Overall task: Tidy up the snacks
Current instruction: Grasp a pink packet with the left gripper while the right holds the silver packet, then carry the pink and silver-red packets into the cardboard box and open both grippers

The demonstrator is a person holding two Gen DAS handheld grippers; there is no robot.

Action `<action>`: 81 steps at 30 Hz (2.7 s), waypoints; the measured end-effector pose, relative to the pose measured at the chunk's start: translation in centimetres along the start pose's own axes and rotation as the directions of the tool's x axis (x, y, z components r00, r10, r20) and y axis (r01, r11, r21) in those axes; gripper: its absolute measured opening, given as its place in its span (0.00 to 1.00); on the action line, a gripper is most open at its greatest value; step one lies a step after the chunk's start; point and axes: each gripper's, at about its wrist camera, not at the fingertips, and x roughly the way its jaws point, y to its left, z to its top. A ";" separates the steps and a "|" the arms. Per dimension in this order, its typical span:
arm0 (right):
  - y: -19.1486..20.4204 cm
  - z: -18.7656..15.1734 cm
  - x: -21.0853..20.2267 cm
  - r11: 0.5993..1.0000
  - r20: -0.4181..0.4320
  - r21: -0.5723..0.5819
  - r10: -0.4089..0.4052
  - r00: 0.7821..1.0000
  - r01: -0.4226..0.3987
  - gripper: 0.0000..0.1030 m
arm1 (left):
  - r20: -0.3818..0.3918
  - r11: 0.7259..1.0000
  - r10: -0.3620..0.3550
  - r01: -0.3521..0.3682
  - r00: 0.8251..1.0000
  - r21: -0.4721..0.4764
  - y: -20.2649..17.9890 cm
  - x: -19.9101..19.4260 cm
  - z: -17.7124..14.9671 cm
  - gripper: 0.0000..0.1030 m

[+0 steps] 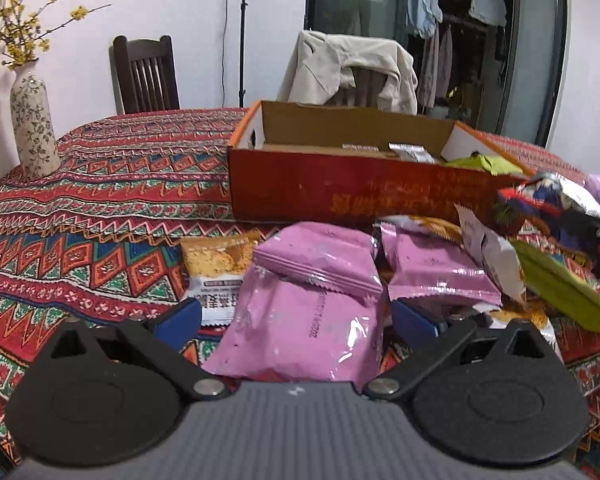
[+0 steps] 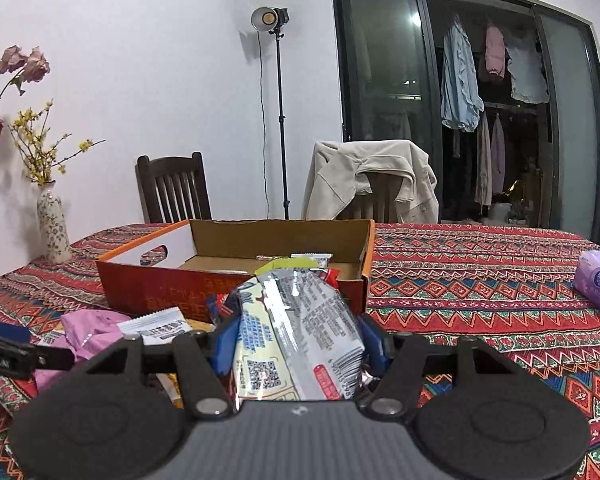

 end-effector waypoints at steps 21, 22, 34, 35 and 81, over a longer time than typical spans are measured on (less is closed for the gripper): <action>2.0 0.7 -3.1 1.000 0.017 -0.019 0.023 1.000 -0.023 0.59 | 0.003 0.999 -0.034 0.034 0.999 0.018 -0.5 -0.7 -0.9 0.61; 2.0 0.7 -3.3 1.000 0.018 -0.021 0.024 1.000 -0.023 0.59 | 0.008 0.999 -0.036 0.036 0.999 0.012 -0.3 -0.9 -0.9 0.61; 2.4 1.0 -3.8 1.000 0.022 -0.018 0.022 1.000 -0.022 0.59 | 0.091 1.000 -0.013 0.014 0.996 -0.004 0.8 -3.7 -0.4 0.61; 2.4 1.0 -3.8 1.000 0.024 -0.018 0.022 0.999 -0.022 0.59 | 0.104 1.000 -0.013 0.013 0.994 -0.002 0.8 -4.0 -0.3 0.61; 1.8 9.0 15.3 0.995 -0.031 0.058 -0.078 0.996 0.080 0.59 | 0.273 0.997 0.071 -0.060 0.959 -0.047 -2.5 8.4 14.7 0.61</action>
